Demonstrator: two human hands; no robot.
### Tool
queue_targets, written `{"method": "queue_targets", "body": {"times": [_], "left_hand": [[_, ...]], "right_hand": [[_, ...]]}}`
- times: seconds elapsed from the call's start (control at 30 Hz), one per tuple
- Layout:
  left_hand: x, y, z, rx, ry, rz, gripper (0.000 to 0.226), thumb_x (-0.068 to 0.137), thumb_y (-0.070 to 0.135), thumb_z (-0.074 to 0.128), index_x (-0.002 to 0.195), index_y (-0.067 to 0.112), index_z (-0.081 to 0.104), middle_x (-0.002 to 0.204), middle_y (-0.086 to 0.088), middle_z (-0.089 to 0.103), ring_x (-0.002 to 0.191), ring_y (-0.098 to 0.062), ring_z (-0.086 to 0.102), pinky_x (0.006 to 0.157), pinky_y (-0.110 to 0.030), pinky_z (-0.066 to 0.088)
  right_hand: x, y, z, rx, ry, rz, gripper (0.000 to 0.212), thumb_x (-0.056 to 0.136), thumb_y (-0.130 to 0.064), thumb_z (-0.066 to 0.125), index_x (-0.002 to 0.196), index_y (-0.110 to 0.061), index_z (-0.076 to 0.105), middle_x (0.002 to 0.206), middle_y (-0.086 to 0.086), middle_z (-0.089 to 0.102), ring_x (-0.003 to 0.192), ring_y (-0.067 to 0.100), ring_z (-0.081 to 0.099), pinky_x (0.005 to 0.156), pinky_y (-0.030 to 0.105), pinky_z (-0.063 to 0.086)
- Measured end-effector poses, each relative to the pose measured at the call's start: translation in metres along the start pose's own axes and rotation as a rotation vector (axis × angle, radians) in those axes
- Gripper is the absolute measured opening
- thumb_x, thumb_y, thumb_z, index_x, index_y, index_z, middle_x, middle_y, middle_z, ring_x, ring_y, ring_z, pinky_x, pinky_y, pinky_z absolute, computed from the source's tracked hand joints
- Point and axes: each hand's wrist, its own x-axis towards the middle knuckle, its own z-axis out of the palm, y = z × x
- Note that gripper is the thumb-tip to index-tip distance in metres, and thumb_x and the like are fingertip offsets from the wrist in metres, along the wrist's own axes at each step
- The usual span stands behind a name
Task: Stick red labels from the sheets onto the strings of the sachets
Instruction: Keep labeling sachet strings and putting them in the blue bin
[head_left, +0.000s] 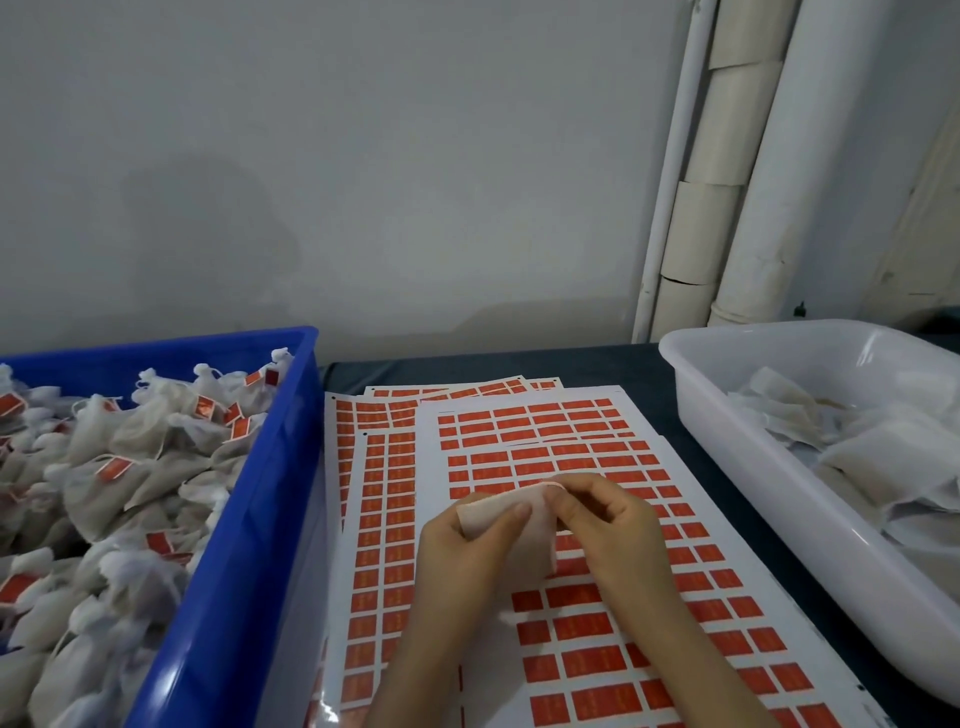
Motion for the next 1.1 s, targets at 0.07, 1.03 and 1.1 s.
{"method": "queue_targets", "body": {"times": [0.07,1.03,1.1], "left_hand": [[0.000,0.001,0.000,-0.006,0.006,-0.018,0.013,0.077,0.035,0.073,0.083,0.032,0.061,0.081,0.017,0.063,0.076,-0.011,0.063,0.045,-0.008,0.045],[-0.008,0.014,0.000,0.067,-0.041,0.076,0.026,0.076,0.039,0.072,0.069,0.063,0.063,0.074,0.042,0.061,0.080,0.021,0.055,0.045,0.000,0.040],[-0.007,0.013,0.000,0.080,-0.028,0.094,0.031,0.076,0.036,0.072,0.069,0.065,0.061,0.074,0.041,0.061,0.081,0.023,0.052,0.045,0.001,0.039]], "right_hand": [[-0.001,-0.001,0.000,0.003,-0.007,-0.006,0.015,0.069,-0.051,0.054,0.080,-0.043,0.060,0.080,-0.030,0.063,0.076,-0.006,0.062,0.058,0.001,0.045],[-0.007,-0.004,-0.001,-0.005,-0.030,-0.076,0.009,0.075,-0.039,0.061,0.080,-0.047,0.059,0.077,-0.041,0.059,0.088,-0.020,0.053,0.061,-0.004,0.039],[-0.008,-0.004,0.000,-0.033,-0.044,-0.093,0.016,0.080,-0.033,0.063,0.079,-0.048,0.058,0.078,-0.040,0.058,0.086,-0.019,0.054,0.062,-0.005,0.038]]}}
